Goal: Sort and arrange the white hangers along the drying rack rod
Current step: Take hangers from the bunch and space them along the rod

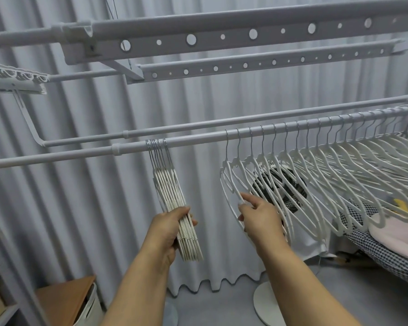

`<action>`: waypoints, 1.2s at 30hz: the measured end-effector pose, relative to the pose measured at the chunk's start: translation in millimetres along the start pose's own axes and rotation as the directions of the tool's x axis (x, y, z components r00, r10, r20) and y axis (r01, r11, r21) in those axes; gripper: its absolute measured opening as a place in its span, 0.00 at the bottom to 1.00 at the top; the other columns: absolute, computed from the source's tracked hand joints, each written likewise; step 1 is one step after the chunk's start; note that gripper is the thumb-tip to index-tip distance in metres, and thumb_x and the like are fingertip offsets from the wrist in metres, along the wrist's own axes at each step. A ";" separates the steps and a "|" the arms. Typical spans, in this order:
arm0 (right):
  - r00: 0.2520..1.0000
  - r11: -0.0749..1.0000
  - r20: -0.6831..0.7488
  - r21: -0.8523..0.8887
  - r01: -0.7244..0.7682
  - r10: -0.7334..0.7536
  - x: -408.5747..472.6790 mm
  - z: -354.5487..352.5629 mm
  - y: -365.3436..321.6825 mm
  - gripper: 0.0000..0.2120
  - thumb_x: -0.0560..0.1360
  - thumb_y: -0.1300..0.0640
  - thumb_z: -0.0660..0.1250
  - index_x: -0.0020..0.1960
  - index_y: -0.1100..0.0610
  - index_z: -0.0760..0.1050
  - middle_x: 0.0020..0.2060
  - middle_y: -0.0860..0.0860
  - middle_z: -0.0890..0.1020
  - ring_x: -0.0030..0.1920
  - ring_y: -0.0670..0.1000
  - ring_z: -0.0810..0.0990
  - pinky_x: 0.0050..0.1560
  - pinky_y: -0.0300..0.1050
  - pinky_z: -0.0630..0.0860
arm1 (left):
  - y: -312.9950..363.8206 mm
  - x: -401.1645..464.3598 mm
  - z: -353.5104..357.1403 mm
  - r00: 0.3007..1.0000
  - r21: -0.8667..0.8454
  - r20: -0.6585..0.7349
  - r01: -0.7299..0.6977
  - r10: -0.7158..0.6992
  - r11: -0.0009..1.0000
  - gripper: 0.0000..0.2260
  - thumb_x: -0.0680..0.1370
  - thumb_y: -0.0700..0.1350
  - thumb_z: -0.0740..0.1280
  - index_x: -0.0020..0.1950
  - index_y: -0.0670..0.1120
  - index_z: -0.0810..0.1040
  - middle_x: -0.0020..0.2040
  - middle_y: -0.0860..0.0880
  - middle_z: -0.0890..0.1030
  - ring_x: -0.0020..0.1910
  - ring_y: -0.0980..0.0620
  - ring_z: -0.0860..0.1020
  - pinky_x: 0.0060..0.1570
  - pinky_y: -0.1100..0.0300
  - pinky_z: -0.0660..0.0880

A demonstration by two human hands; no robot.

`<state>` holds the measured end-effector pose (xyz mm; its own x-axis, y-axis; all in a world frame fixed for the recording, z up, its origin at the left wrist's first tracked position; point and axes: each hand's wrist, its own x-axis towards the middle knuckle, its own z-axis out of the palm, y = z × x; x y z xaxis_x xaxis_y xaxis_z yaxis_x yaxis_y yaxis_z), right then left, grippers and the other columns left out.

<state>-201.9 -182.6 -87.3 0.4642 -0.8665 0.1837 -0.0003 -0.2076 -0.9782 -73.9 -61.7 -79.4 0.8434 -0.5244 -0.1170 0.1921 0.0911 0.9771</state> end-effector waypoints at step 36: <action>0.977 0.985 0.211 0.161 -0.061 0.026 -14.3 62.1 -0.7 0.18 0.76 0.54 0.61 0.64 0.43 0.73 0.39 0.45 0.72 0.34 0.43 0.67 0.34 0.40 0.66 | 0.8 1.6 -8.9 1.000 -0.002 -0.020 0.021 -0.021 1.000 0.11 0.77 0.43 0.69 0.37 0.39 0.80 0.33 0.44 0.78 0.35 0.48 0.77 0.42 0.55 0.74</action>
<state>-153.5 -141.8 -95.3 0.6401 -0.7566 0.1333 0.1136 -0.0783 -0.9904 -67.9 -55.0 -80.5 0.8488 -0.5095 -0.1414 0.2112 0.0815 0.9741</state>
